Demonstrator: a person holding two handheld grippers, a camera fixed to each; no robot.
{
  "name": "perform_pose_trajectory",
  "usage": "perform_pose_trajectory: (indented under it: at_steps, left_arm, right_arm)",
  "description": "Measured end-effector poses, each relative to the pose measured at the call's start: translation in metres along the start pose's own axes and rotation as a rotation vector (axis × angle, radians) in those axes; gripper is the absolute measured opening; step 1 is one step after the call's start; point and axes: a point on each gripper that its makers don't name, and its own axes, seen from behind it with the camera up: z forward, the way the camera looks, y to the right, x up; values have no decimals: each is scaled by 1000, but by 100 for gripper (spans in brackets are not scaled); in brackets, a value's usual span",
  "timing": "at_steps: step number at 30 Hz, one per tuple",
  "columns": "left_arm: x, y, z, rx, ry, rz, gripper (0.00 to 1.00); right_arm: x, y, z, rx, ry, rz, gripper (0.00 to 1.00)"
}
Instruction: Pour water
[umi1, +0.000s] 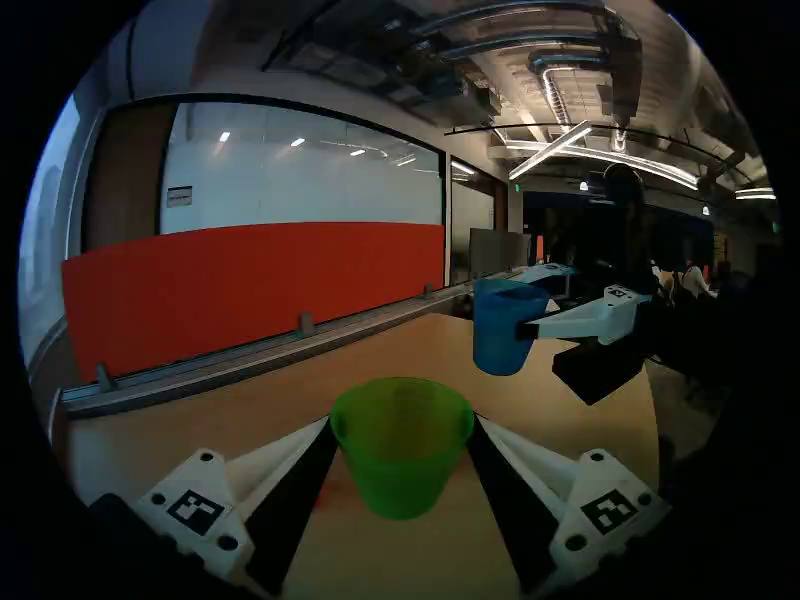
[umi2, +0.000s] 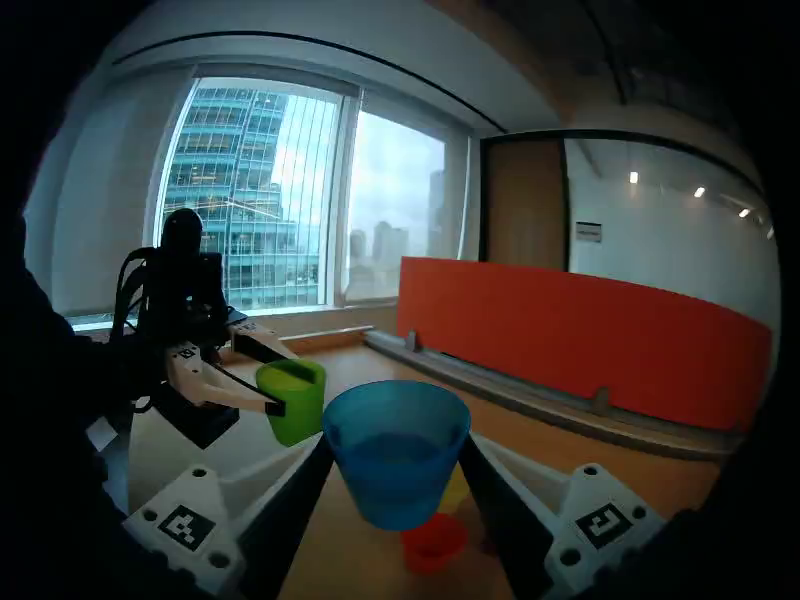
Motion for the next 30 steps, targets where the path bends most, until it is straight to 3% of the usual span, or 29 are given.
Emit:
perform_pose_trajectory:
  at_steps: [13, 30]
  left_arm:
    - [1, 3, 0, 1, 23, 0, 88]
    - [3, 18, 4, -15, 55, -18, 88]
  right_arm:
    - [15, 3, 6, 1, 6, -47, 89]
    - [51, 0, 19, 21, 14, -230, 89]
